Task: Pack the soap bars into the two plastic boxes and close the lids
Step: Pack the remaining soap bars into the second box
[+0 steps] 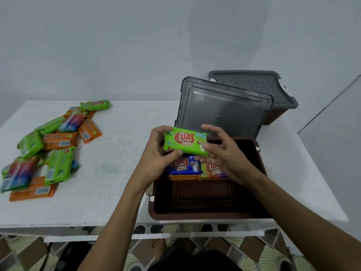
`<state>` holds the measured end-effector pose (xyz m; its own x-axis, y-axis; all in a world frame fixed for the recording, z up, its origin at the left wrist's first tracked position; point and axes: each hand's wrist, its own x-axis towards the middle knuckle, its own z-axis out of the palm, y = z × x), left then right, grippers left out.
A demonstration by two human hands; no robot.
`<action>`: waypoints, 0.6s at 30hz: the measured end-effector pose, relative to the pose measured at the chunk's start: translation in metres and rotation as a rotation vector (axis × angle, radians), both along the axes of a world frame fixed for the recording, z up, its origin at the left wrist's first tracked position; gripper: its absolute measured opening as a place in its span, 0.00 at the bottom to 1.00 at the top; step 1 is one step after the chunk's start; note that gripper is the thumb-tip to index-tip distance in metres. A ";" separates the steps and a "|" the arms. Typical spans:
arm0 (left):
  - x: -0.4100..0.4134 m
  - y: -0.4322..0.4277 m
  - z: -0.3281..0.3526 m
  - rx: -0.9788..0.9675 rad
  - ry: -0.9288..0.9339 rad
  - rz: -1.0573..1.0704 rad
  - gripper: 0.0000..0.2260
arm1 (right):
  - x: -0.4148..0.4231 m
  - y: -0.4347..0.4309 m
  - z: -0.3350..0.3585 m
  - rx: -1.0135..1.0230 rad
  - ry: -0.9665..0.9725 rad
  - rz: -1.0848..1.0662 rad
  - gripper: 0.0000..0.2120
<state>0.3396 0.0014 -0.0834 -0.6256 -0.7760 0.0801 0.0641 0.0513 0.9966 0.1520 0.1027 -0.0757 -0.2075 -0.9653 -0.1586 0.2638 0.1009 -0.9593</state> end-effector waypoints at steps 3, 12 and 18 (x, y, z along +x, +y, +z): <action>-0.007 0.001 -0.002 -0.324 -0.301 -0.068 0.21 | -0.013 0.013 -0.001 0.002 0.097 -0.060 0.14; 0.007 -0.012 -0.024 -0.783 -0.655 0.358 0.10 | -0.044 0.048 -0.015 0.286 0.638 -0.135 0.11; 0.008 -0.003 -0.031 -0.704 -0.654 0.464 0.06 | -0.038 0.037 -0.034 0.377 1.046 0.031 0.13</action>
<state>0.3472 -0.0021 -0.1140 -0.3650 -0.8592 0.3587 -0.6465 0.5111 0.5664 0.1140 0.1399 -0.1093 -0.3871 -0.8992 -0.2041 -0.6647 0.4255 -0.6141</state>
